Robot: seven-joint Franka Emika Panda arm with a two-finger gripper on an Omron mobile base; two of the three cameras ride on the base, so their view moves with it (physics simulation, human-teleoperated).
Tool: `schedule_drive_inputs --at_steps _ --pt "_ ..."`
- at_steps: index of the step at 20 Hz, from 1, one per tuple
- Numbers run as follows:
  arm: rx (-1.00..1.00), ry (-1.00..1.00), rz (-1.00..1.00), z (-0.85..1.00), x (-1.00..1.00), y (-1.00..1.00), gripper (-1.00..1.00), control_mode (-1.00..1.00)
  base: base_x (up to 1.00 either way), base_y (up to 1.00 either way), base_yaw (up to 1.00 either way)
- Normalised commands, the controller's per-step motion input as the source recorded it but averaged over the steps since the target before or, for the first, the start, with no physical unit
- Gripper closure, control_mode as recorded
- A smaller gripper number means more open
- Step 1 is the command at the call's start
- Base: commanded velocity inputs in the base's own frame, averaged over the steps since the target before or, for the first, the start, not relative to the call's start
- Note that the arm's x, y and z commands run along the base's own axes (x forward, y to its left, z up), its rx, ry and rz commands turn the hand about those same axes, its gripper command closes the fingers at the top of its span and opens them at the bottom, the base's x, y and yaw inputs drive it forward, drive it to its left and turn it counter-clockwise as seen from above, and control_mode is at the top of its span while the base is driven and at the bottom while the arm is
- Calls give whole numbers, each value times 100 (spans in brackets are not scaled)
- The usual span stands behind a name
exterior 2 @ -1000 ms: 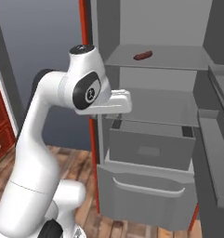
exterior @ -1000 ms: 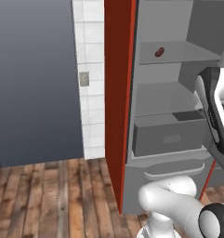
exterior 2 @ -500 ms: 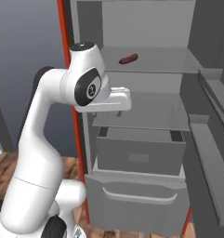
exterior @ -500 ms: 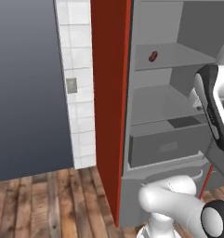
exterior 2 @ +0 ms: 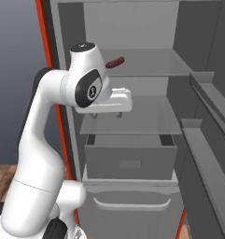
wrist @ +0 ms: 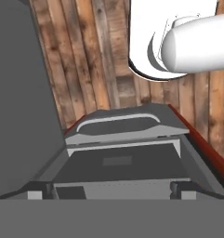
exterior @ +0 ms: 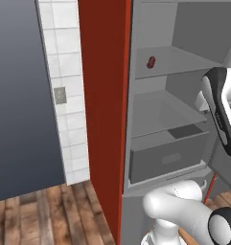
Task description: Move the hot dog bun to the plate on the dining table and place the condiment next to that plate. Then navigate to the fridge and take the sausage and place it on the plate as well.
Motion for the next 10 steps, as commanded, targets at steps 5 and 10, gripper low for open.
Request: schedule_drive_inputs --at_steps 5,10 --pt "0 0 0 0 0 0 -100 100 49 0 -15" --pt "0 0 0 0 0 0 -100 100 35 5 -7"
